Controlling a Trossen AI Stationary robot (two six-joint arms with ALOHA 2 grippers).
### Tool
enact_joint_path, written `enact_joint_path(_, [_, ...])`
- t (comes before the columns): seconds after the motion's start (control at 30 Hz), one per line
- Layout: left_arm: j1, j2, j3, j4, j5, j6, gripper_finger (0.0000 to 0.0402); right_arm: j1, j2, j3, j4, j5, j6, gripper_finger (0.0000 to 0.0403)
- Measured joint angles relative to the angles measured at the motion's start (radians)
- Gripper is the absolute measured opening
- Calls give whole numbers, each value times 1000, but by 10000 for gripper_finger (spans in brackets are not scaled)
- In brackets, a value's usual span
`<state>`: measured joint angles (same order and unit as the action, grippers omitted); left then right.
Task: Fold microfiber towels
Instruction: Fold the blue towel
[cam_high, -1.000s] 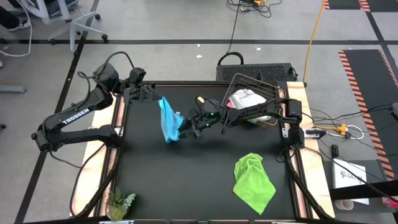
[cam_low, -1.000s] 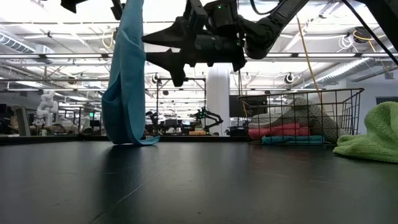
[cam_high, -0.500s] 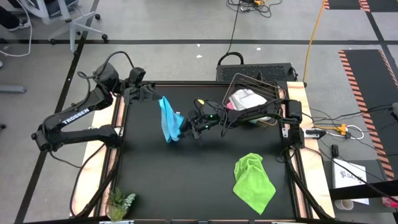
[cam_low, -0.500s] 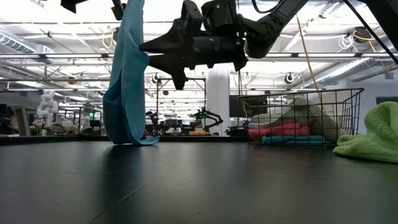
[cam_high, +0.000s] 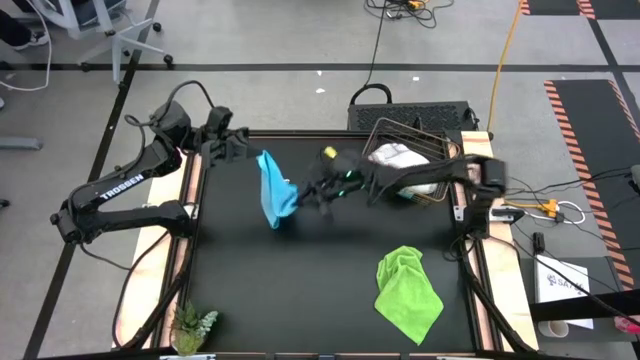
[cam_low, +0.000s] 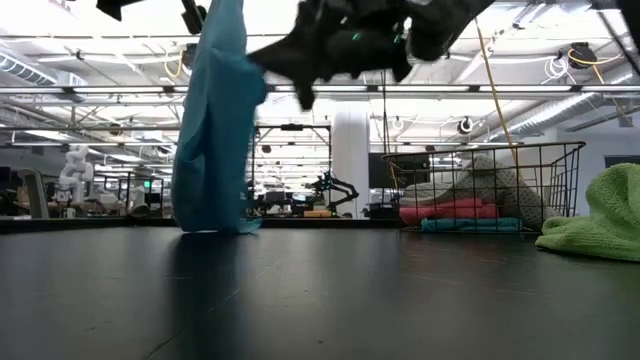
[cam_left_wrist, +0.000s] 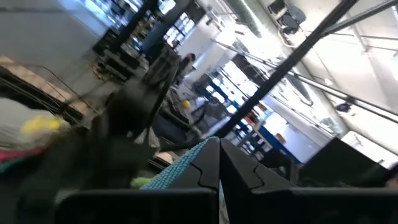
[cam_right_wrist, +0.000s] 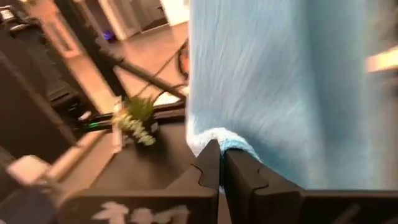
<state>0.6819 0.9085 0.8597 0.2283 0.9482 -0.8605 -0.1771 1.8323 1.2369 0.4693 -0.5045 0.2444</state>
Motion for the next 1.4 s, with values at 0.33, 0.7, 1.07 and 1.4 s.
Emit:
enact_joint_path(0.33, [70, 0, 0, 1, -80, 74, 3, -204, -421, 1, -397, 12, -216, 1])
enact_joint_path(0.7, [254, 0, 0, 8, -148, 81, 5, -459, -597, 1, -558, 41, -280, 0])
enact_joint_path(1.07, [416, 48, 0, 8, -129, 108, 3, -604, -498, 1, -477, 29, -341, 0])
enact_joint_path(1.4, [431, 222, 0, 16, -119, 217, 4, -606, -330, 2, -246, 1, -335, 0])
